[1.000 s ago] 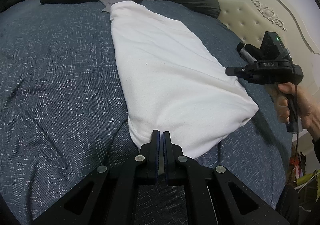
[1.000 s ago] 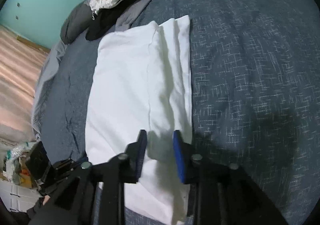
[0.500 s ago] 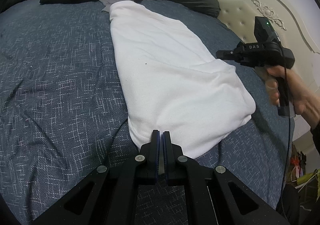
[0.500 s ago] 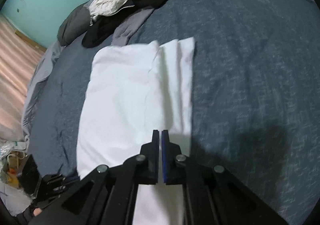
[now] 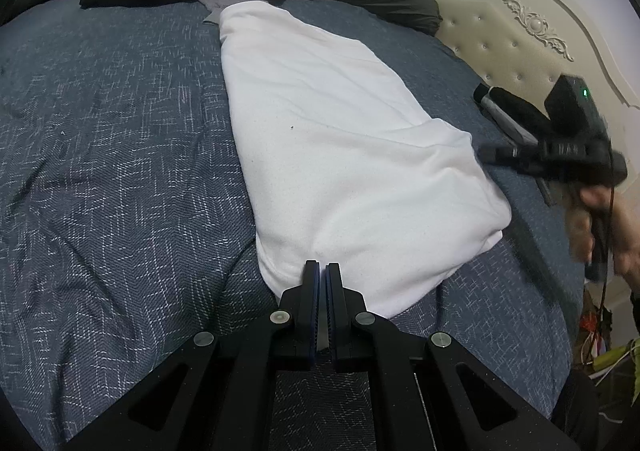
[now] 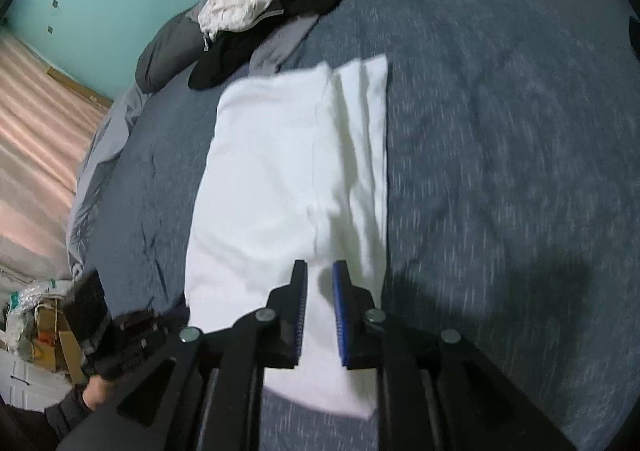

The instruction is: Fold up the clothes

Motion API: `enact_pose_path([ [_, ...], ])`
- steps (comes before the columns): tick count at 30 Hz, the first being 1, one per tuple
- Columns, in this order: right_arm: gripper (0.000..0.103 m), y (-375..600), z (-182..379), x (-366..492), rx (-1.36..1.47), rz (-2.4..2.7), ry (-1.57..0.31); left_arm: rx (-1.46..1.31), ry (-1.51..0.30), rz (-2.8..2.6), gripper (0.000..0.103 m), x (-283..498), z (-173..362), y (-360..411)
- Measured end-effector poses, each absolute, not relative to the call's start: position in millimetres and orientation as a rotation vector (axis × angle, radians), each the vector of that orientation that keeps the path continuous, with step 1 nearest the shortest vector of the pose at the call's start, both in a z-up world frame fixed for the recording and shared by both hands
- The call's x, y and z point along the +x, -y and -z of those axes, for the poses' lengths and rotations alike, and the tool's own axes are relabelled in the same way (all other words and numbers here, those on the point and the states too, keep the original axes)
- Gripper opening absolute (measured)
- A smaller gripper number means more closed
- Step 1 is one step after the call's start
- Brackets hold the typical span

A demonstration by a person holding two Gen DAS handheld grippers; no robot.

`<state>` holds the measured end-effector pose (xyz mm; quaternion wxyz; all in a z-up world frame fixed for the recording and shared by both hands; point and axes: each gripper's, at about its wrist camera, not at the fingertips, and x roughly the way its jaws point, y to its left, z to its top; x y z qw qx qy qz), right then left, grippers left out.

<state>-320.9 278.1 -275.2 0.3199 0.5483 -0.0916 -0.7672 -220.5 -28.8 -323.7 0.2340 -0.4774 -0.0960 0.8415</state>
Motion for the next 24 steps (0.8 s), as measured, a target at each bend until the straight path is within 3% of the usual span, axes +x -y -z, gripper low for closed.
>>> enact_pose_path([
  [5, 0.01, -277, 284, -310, 1.434, 1.99, 0.226, -1.313, 0.259, -2.307, 0.003, -228, 323, 19],
  [6, 0.001, -277, 286, -308, 1.432, 1.984, 0.223, -1.313, 0.261, -2.309, 0.003, -227, 324, 18],
  [14, 0.001, -292, 279, -301, 1.34, 2.062, 0.258, -1.311, 0.274, -2.31, 0.003, -217, 324, 27],
  [16, 0.011, -302, 278, -303, 1.333, 2.127, 0.339, -1.314, 0.287, -2.304, 0.003, -218, 323, 30],
  [17, 0.035, -304, 280, -303, 1.332, 2.133, 0.386, -1.316, 0.297, -2.301, 0.003, -218, 323, 33],
  [18, 0.049, -304, 282, -302, 1.332, 2.142, 0.419, -1.316, 0.307, -2.299, 0.003, -218, 322, 33],
  [22, 0.049, -298, 288, -292, 1.317, 2.173, 0.472, -1.308, 0.291, -2.332, 0.007, -218, 310, 36],
  [24, 0.049, -301, 292, -284, 1.313, 2.184, 0.527, -1.29, 0.297, -2.359, 0.027, -218, 300, 42],
])
